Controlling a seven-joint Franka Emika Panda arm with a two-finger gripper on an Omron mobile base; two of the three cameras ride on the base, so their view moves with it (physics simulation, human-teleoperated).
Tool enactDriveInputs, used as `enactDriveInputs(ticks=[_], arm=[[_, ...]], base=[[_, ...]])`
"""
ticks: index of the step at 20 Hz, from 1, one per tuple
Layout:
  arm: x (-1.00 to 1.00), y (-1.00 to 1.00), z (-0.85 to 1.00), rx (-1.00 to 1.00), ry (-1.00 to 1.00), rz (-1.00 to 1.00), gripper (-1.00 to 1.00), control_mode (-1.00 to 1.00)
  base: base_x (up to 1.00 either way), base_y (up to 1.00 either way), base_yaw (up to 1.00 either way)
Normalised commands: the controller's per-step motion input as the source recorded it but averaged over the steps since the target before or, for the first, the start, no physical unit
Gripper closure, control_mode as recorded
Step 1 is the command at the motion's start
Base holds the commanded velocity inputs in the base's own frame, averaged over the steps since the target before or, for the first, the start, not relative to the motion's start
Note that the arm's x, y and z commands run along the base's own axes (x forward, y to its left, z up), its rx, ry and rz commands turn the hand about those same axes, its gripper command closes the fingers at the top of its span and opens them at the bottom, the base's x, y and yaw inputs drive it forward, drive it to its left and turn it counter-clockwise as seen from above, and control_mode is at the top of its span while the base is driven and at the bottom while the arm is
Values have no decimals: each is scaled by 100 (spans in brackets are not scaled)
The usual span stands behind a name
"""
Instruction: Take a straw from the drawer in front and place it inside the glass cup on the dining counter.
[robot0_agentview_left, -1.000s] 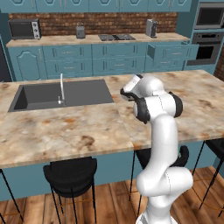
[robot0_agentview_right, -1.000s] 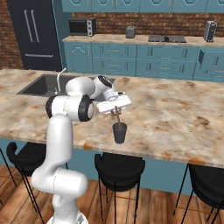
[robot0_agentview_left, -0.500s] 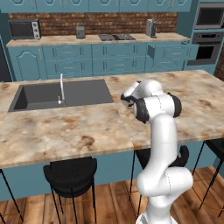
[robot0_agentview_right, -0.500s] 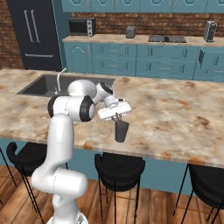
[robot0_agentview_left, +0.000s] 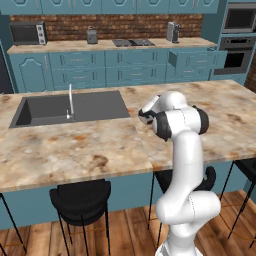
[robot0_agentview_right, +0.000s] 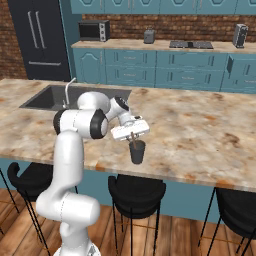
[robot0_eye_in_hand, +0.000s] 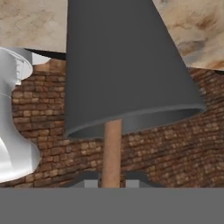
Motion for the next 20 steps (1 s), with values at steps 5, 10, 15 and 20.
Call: enactDriveInputs(ticks=[5, 10, 15, 20], arm=[[0, 0, 0, 0, -1, 0, -100, -100], [-8, 0, 29, 0, -5, 0, -100, -100], [-50, 22, 77, 0, -16, 0, -100, -100], [-73, 94, 58, -10, -15, 6, -100, -100]], base=[[0, 0, 0], [0, 0, 0], [0, 0, 0], [0, 0, 0]])
